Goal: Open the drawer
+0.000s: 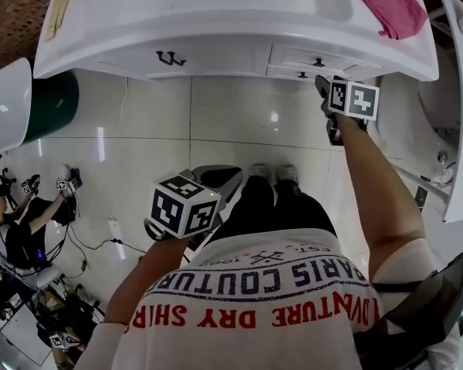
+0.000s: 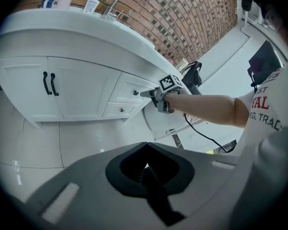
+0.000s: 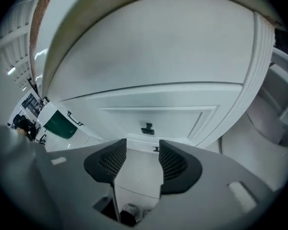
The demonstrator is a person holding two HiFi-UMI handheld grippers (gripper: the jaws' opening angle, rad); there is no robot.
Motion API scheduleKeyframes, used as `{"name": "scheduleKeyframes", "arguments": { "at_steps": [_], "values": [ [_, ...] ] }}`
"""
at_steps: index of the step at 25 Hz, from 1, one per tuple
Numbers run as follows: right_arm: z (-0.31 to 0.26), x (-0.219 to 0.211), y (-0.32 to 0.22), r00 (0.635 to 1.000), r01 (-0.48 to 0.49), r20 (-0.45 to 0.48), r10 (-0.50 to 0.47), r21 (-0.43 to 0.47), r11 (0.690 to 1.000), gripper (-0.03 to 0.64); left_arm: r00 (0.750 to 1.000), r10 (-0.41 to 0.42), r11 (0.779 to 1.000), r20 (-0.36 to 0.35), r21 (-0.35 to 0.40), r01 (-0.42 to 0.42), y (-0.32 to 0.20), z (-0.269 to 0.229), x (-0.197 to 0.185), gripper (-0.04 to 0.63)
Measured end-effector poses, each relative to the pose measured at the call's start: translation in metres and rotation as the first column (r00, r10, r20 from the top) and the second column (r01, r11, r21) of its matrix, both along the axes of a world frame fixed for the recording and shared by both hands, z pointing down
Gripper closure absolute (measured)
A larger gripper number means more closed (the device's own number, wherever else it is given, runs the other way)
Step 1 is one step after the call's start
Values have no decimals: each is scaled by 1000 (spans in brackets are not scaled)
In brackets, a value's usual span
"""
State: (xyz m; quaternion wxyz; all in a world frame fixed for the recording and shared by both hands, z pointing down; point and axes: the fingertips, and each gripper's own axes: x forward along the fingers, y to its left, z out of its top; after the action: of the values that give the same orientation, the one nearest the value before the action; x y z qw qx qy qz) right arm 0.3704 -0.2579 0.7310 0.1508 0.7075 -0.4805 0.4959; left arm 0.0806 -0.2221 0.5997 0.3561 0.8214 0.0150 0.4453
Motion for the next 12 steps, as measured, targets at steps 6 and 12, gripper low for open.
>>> {"name": "scheduleKeyframes", "arguments": {
  "at_steps": [6, 12],
  "values": [
    [28, 15, -25, 998, -57, -21, 57, -13, 998, 405, 1000, -5, 1000, 29, -5, 5, -8, 23, -8, 598],
    [42, 28, -35, 993, -103, -54, 102, -18, 995, 411, 999, 13, 1000, 47, 6, -14, -13, 32, -8, 598]
  ]
}}
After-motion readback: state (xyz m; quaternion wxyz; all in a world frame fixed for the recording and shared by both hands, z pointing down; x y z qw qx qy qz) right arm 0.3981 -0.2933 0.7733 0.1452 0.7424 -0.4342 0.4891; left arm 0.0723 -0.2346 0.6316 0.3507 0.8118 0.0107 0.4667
